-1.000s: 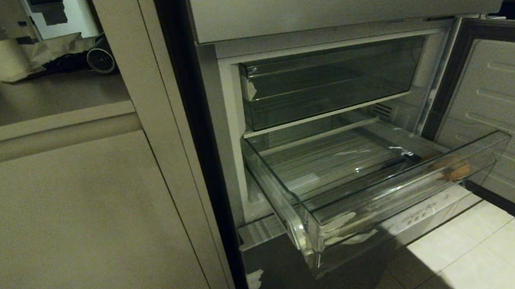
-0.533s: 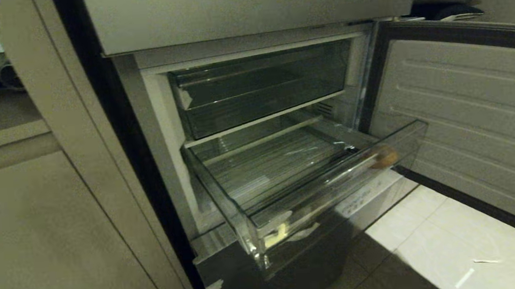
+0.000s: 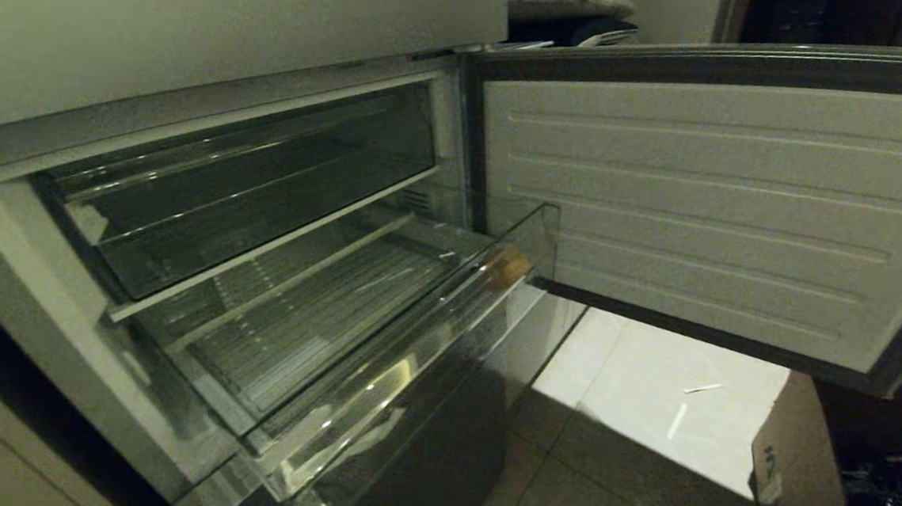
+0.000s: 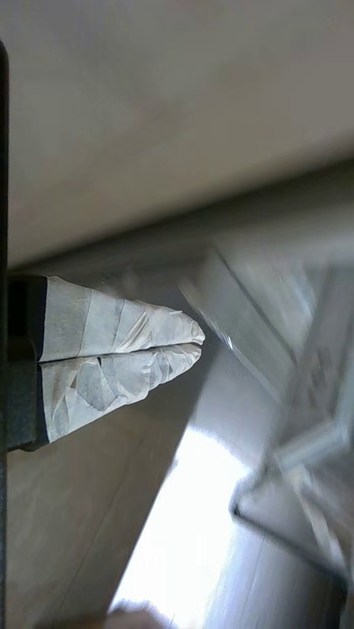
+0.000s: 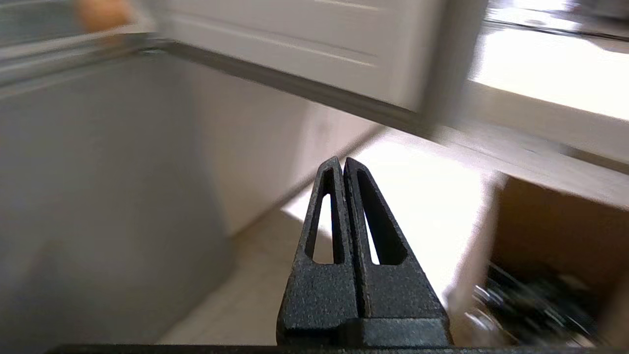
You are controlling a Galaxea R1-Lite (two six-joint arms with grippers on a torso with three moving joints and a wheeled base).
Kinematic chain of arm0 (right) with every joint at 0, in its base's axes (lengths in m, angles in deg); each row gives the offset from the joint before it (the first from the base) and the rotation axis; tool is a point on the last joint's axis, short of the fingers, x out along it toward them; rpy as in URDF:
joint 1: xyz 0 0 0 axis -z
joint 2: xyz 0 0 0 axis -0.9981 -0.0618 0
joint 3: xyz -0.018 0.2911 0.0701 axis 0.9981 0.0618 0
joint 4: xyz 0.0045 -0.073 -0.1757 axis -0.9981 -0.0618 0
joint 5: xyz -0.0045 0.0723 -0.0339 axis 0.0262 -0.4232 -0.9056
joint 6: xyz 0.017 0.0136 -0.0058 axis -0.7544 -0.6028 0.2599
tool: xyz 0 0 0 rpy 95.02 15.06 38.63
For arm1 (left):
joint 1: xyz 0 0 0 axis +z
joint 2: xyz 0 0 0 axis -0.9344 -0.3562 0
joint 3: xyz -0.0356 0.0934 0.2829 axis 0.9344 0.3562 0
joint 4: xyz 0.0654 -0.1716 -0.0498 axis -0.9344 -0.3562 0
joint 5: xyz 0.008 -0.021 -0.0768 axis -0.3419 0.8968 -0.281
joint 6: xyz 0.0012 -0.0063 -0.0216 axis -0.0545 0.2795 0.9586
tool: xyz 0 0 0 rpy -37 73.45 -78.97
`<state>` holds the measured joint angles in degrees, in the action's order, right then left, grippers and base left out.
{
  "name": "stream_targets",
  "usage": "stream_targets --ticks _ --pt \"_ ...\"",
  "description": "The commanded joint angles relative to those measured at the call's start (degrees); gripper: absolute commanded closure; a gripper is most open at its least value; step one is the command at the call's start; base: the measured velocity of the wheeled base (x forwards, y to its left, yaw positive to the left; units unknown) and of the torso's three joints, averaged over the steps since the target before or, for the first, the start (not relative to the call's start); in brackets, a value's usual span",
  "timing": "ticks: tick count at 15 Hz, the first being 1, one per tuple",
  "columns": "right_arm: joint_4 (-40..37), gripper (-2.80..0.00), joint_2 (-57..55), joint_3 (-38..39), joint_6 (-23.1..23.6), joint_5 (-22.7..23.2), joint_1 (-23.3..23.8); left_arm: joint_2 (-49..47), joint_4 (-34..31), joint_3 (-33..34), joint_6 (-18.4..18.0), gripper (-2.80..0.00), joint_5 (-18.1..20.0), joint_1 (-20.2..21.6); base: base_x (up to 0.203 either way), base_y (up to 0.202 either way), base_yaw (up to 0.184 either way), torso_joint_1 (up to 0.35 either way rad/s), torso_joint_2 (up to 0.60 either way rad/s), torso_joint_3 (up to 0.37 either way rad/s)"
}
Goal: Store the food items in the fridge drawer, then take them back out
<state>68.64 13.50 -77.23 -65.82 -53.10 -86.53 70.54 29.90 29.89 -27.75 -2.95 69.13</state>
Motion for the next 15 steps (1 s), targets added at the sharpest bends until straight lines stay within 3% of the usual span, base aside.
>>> stream_targets --ticks 1,8,13,15 --pt "0.04 0.0 0.06 1.85 0.0 0.02 -0.01 0.0 -0.02 0.01 0.01 0.0 -0.02 0.0 0.0 0.012 -0.173 0.006 0.01 0.006" --pt "0.08 0.0 0.03 1.8 0.09 0.02 -0.01 0.0 -0.02 0.01 0.01 0.0 -0.02 0.0 0.001 0.008 -0.166 0.002 0.0 0.002" --pt "0.03 0.0 0.04 1.69 1.45 -0.07 -0.01 0.0 -0.02 0.01 0.01 0.0 -0.02 0.0 0.0 0.002 -0.017 0.001 0.0 0.001" --pt "-0.33 0.0 -1.62 -1.8 1.47 -0.51 0.07 0.0 -0.02 0.01 0.01 0.0 -0.02 0.0 0.0 0.0 0.0 0.0 0.0 0.0"
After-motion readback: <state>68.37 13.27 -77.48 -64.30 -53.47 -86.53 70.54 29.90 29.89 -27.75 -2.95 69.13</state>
